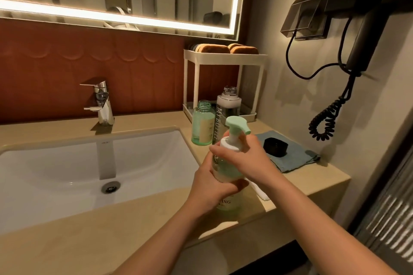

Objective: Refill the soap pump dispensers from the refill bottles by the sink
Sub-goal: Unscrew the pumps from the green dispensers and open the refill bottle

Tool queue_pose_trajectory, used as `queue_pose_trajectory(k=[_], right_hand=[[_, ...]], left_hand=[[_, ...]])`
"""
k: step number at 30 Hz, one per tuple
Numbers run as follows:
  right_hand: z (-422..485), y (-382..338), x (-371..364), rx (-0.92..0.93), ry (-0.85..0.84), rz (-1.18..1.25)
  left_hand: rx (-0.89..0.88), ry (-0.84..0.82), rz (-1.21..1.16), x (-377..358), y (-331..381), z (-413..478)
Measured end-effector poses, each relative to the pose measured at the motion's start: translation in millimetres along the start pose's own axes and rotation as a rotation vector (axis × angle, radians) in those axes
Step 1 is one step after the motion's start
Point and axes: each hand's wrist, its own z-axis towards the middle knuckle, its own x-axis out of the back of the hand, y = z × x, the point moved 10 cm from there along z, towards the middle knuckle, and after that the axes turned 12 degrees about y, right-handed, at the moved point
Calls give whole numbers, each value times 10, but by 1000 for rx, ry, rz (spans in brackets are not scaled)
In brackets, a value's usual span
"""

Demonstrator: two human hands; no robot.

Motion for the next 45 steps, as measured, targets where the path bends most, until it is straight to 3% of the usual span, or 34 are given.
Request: queue_pose_trajectory(k=[15, 21, 26, 31, 34, 36, 39, 45], right_hand=[[90, -14, -127, 56, -284, 55], [85, -27, -236, 43, -470, 124], [55, 223, -212, -108, -610, 146], [133, 283, 167, -139, -409, 225], [43, 130, 174, -13, -332, -19], [28, -4, 136, 76, -177, -172], [38, -161, 111, 162, 4, -229], [-47, 29, -23, -83, -458, 51]], left_hand=[[25, -115, 11, -41, -58, 38], [51, -187, -63, -82, -59, 0], [33, -199, -89, -109, -41, -3], [30, -203, -75, -93, -74, 16], [16, -211, -65, -103, -49, 14], [-1, -199, -50, -99, -29, 15], [0, -193, -37, -98, -10, 9], [3, -195, -63, -101, 19, -18]])
